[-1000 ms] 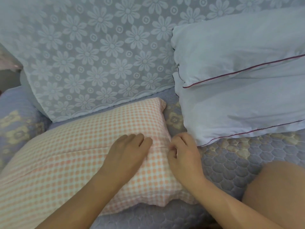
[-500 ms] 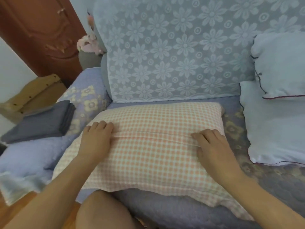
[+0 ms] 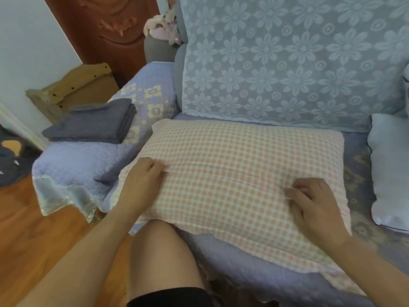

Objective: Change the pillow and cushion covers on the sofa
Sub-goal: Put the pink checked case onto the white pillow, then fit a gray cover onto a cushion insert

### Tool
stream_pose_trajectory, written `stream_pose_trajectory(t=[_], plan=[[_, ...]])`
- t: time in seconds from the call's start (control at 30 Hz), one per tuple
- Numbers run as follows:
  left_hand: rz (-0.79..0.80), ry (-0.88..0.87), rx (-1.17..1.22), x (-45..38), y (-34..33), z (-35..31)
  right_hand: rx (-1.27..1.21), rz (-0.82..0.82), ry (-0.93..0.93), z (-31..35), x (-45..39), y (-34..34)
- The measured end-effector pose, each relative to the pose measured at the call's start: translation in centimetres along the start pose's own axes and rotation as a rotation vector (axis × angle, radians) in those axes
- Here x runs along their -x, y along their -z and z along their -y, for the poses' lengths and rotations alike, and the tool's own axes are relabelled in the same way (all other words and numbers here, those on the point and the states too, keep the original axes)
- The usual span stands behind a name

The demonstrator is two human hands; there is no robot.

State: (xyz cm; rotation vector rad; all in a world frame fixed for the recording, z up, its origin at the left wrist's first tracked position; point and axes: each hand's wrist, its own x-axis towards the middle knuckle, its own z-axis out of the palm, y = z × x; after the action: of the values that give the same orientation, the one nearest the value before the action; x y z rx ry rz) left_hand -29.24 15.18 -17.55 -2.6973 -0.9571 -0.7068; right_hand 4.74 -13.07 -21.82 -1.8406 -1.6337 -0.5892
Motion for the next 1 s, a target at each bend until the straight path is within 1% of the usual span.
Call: stream_pose_trajectory(t=[0.07,0.1,0.17,0.2,0.27,0.3,0.33,0.37,0.43,0.47,0.5,0.53,0.57,0.63,0.67,0.7,0.73,0.77,0.8,0.83,0.87,0.9,0.93,0.97,1.0], plan=[[0.011,0.110,0.092,0.8,-0.7,0.4,-0.053,0.035,0.067,0.8,-0.3,0.5],[0.041,0.127,0.144,1.3,-0.9,0.4,-0.092,0.087,0.062,1.1,-0.4,0.8],[0.153,0.120,0.238,2.1,-0.9,0.2,-0.113,0.283,-0.005,1.7,0.2,1.7],[0.235,0.096,0.265,2.7,-0.8,0.1,-0.057,0.409,-0.008,1.9,0.7,2.1],[0.422,0.034,0.276,4.0,-1.0,-0.2,0.122,0.635,0.060,2.1,2.2,2.1],[0.476,0.014,0.259,4.5,-1.1,-0.2,0.188,0.704,0.068,2.5,2.6,1.9],[0.478,0.004,0.227,4.7,-1.2,-0.1,0.224,0.722,0.053,3.0,2.6,1.5],[0.450,-0.023,0.173,4.2,-1.4,-0.1,0.219,0.664,0.042,3.1,2.3,0.9],[0.381,-0.138,0.006,1.7,-1.5,-0.6,0.160,0.477,0.035,2.4,0.8,-0.2],[0.323,-0.166,-0.067,0.1,-1.6,-1.2,0.116,0.398,0.016,1.7,-0.9,-0.4],[0.271,-0.176,-0.104,-1.9,-1.4,-1.8,0.071,0.359,-0.030,1.0,-3.2,-0.2],[0.220,-0.162,-0.096,-4.4,-0.5,-2.6,0.033,0.321,-0.104,0.2,-5.9,0.4],[0.133,-0.124,-0.064,-6.9,0.7,-3.3,0.013,0.269,-0.185,-0.6,-8.6,1.3],[-0.077,0.000,-0.005,-12.1,3.3,-4.3,-0.010,0.146,-0.293,-1.8,-13.2,4.0],[-0.128,0.026,0.017,-14.4,4.4,-4.6,-0.004,0.092,-0.283,-2.3,-14.7,5.4],[-0.141,0.009,0.037,-16.1,5.4,-5.0,0.021,0.060,-0.243,-3.0,-15.4,6.5],[-0.106,-0.029,0.044,-17.3,5.7,-4.8,0.059,0.045,-0.186,-3.6,-15.5,7.3],[-0.016,-0.054,0.034,-18.0,5.6,-4.5,0.092,0.065,-0.138,-4.2,-15.0,7.5],[0.121,-0.056,-0.005,-18.2,5.1,-4.3,0.091,0.154,-0.126,-4.9,-14.1,7.4],[0.301,-0.039,-0.108,-17.9,4.4,-4.2,0.076,0.326,-0.157,-5.2,-13.0,7.1],[0.492,-0.005,-0.241,-17.4,3.7,-4.4,0.067,0.557,-0.202,-5.4,-11.9,6.5],[0.629,0.056,-0.321,-16.8,3.0,-5.1,0.066,0.747,-0.238,-5.6,-10.8,6.0],[0.670,0.112,-0.316,-16.6,2.3,-6.4,0.064,0.838,-0.287,-5.9,-9.8,5.8],[0.654,0.138,-0.245,-16.8,1.7,-8.4,0.032,0.806,-0.335,-6.2,-9.1,5.9],[0.607,0.125,-0.123,-17.4,1.1,-10.8,-0.008,0.703,-0.379,-6.6,-8.7,6.3]])
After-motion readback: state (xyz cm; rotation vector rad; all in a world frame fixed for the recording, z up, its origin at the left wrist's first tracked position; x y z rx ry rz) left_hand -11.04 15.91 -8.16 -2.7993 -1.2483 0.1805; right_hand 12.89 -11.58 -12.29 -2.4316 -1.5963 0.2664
